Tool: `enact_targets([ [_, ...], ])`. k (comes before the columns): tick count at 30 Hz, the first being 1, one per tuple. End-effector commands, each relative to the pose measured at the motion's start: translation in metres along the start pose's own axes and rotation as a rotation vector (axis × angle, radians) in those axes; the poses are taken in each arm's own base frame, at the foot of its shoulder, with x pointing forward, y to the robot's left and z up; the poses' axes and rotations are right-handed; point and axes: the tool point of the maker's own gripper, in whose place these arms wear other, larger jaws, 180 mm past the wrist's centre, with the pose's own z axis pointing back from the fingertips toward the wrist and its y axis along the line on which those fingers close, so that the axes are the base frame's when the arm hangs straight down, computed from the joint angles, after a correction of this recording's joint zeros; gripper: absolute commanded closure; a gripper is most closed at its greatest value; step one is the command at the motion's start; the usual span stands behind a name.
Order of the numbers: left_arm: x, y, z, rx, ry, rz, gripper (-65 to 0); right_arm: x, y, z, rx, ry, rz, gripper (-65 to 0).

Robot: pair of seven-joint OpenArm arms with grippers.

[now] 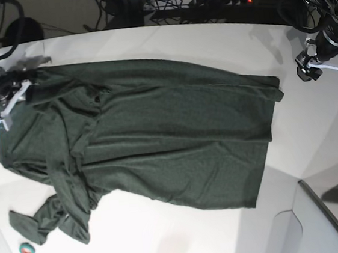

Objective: Layout the t-shirt on the table in an organized manner, then fold the t-shirt properly
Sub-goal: 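Hold the shirt corner with the right gripper and smooth it flat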

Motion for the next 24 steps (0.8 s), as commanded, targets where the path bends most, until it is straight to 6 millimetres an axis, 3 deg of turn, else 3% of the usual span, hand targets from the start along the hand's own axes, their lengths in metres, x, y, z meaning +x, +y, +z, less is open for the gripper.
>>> enact_targets([
  [1, 0.015, 0.001, 0.004, 0.0, -0.042, -0.012, -49.5, 0.011, -0.008, 0.004, -0.011, -0.032, 0.01, -21.9],
  [6, 0.015, 0.001, 0.004, 0.0, -0.042, -0.012, -49.5, 0.012, -0.007, 0.004, -0.01, -0.035, 0.01, -7.8],
  [8, 0.016, 0.001, 0.004, -0.001, -0.043, -0.011, -49.5, 0.014, -0.007, 0.005, -0.011, -0.041, 0.013, -5.1],
  [12, 0.017, 0.0, 0.004, -0.003, -0.045, -0.011, -49.5, 0.016, -0.01, 0.006, -0.016, -0.043, 0.019, -4.2],
  [20, 0.017, 0.0, 0.004, -0.004, -0.047, -0.011, -49.5, 0.043, -0.007, 0.016, -0.024, -0.105, 0.052, -4.1],
  [24, 0.017, 0.0, 0.004, -0.004, -0.047, -0.011, -49.5, 0.046, -0.008, 0.016, -0.026, -0.09, 0.053, -4.1],
])
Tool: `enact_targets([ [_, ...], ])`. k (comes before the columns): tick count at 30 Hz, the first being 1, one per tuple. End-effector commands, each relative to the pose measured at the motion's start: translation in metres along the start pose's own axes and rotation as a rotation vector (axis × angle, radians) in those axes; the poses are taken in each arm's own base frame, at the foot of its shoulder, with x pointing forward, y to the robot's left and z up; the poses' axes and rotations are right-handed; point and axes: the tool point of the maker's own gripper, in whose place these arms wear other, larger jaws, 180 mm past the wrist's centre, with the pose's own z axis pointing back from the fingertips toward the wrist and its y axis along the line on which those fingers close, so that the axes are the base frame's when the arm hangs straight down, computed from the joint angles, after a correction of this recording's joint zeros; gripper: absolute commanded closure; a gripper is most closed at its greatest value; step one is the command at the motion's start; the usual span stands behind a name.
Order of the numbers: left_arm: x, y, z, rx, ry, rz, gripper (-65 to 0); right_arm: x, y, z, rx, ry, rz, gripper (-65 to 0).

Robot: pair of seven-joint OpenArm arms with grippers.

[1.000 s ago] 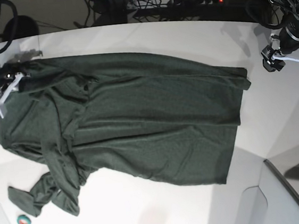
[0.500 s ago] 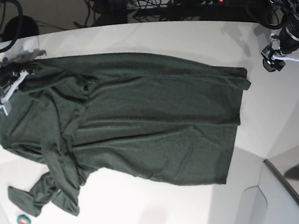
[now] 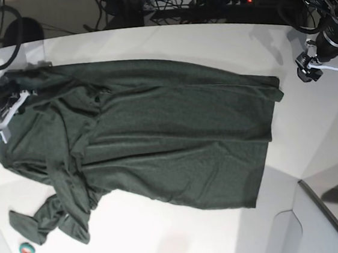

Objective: Layout the t-shirt on the table in an organized manner, then fold the t-shirt properly
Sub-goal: 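Hold the shirt corner with the right gripper and smooth it flat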

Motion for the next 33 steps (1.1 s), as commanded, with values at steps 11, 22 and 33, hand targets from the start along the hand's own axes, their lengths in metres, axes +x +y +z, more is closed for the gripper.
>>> enact_targets([
  [11, 0.016, 0.0, 0.004, -0.003, -0.042, -0.012, -49.5, -0.005, -0.007, -0.004, -0.003, 0.01, -0.015, -25.7],
  [22, 0.016, 0.0, 0.004, -0.003, -0.044, -0.011, -49.5, -0.014, -0.007, -0.008, 0.002, 0.034, -0.026, -0.8],
  [33, 0.016, 0.0, 0.004, -0.003, -0.044, -0.011, -49.5, 0.006, -0.006, 0.001, -0.006, -0.016, 0.003, -0.9],
])
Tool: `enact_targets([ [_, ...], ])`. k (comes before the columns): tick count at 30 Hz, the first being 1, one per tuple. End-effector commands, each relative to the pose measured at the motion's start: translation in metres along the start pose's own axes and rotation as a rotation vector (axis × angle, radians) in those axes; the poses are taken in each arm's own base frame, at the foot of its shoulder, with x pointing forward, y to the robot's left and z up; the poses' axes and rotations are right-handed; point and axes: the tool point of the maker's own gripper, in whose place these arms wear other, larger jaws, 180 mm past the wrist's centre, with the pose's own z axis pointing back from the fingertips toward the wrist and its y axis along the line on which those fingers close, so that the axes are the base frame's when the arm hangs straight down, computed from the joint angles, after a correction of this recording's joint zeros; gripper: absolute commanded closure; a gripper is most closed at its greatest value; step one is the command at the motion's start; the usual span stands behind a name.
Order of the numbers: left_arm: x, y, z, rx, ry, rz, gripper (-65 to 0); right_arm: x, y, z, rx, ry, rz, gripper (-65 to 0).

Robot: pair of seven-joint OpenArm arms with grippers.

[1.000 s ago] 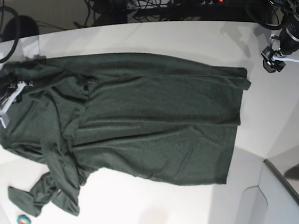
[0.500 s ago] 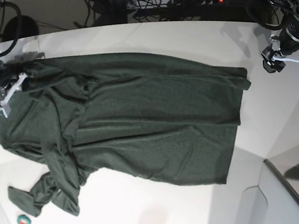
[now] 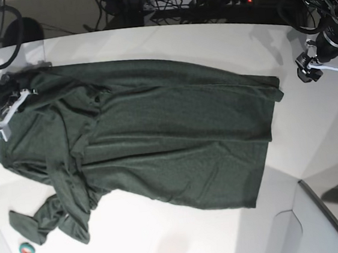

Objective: Layout the t-shirt on the table in an organized manner, then fold the t-shirt properly
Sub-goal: 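Hold the shirt corner with the right gripper and smooth it flat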

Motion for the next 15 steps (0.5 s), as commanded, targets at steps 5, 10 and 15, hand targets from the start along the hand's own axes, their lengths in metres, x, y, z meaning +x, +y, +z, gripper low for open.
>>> enact_targets([
  [5, 0.016, 0.0, 0.004, -0.003, -0.044, -0.011, -49.5, 0.019, -0.005, 0.005, -0.009, -0.053, 0.015, -0.9],
  [10, 0.016, 0.0, 0.004, -0.001, -0.044, -0.012, -49.5, 0.038, -0.006, 0.005, -0.01, -0.084, 0.015, -0.9],
  [15, 0.016, 0.0, 0.004, -0.001, -0.044, -0.012, -49.5, 0.048, -0.009, 0.004, -0.014, -0.099, 0.016, -0.9],
])
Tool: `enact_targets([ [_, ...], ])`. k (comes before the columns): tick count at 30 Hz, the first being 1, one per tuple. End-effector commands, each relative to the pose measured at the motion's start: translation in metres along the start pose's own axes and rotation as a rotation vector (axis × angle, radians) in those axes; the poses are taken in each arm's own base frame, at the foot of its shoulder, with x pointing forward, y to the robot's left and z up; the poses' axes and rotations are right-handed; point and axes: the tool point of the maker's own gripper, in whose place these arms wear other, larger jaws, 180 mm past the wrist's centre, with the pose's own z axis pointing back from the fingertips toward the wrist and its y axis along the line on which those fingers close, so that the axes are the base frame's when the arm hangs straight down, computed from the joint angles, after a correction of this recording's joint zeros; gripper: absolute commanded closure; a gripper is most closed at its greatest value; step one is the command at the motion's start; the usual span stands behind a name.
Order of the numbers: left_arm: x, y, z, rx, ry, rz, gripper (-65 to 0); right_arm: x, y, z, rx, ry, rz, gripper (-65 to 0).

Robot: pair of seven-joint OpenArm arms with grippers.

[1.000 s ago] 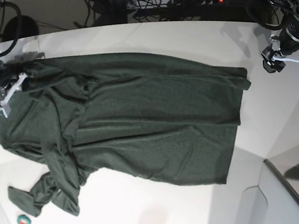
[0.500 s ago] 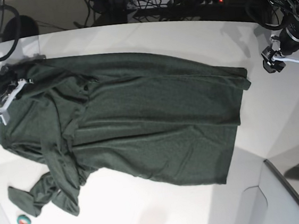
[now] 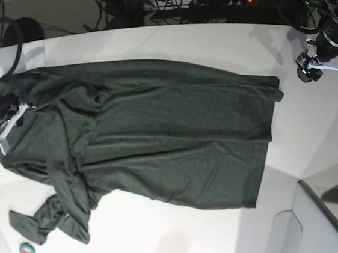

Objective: Layout the t-shirt on the table in an organized manner, then fold the t-shirt properly
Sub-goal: 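Hold the shirt corner with the right gripper and smooth it flat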

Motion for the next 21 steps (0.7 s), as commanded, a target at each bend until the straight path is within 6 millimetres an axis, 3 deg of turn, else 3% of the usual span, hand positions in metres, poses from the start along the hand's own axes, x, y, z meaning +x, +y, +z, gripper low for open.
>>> enact_targets([
  [1, 0.016, 0.0, 0.004, -0.001, -0.044, -0.012, -49.5, 0.019, -0.006, 0.004, -0.008, -0.047, 0.012, -0.9],
  [4, 0.016, 0.0, 0.004, -0.001, -0.044, -0.012, -49.5, 0.014, -0.008, 0.004, -0.017, -0.017, -0.001, -3.9],
  [8, 0.016, 0.001, 0.004, -0.001, -0.043, -0.012, -49.5, -0.005, -0.009, 0.005, -0.019, 0.023, -0.003, -25.1],
  [9, 0.016, 0.001, 0.004, -0.001, -0.043, -0.012, -49.5, -0.009, -0.008, 0.004, -0.016, 0.025, -0.001, -27.3],
  [17, 0.017, -0.001, 0.003, -0.004, -0.044, -0.014, -49.5, -0.03, -0.008, -0.005, -0.003, 0.078, -0.026, -27.2],
  [21, 0.017, 0.0, 0.004, -0.003, -0.045, -0.013, -49.5, -0.03, -0.008, -0.005, -0.003, 0.078, -0.025, -15.5],
])
